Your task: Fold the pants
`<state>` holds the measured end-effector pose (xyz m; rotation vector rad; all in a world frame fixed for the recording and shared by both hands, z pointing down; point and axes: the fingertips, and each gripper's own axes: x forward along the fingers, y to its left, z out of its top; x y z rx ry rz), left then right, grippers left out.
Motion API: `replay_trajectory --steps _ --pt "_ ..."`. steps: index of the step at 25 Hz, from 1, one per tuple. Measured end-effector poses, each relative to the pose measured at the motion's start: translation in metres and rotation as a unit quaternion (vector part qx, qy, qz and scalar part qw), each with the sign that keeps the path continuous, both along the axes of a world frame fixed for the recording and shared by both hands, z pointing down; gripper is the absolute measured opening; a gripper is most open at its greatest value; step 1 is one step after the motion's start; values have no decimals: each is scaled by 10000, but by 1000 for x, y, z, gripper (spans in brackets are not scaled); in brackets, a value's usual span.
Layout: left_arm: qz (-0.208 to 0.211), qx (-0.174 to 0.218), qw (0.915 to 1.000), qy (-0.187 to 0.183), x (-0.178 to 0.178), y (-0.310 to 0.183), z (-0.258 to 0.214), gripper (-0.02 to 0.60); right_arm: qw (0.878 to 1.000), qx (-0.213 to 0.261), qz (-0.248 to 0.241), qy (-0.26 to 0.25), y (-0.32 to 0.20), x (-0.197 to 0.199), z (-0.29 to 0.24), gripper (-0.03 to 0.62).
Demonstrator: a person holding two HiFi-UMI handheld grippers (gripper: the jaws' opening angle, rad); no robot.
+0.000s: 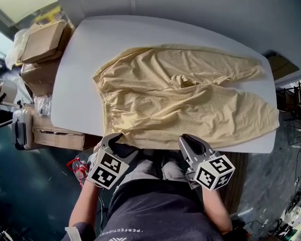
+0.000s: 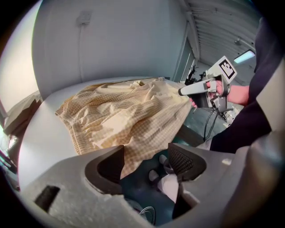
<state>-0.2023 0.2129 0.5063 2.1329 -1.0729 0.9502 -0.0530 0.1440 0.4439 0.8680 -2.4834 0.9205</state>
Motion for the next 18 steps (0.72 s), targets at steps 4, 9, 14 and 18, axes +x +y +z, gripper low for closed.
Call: replay_trajectory --steps 4,9,14,18 --pt "199 32 9982 -570 -4 -4 11 272 10000 -28 -9 56 -1 1 0 43" --pt "227 31 9963 -828 -10 -9 10 181 9998 -73 148 127 -8 11 2 35" --pt "190 60 9976 -658 -10 -17 1 28 9992 -60 323 225 -14 22 2 30" --pt "156 43 9988 -459 -9 -26 -12 25 9985 -53 465 288 -17 34 1 32"
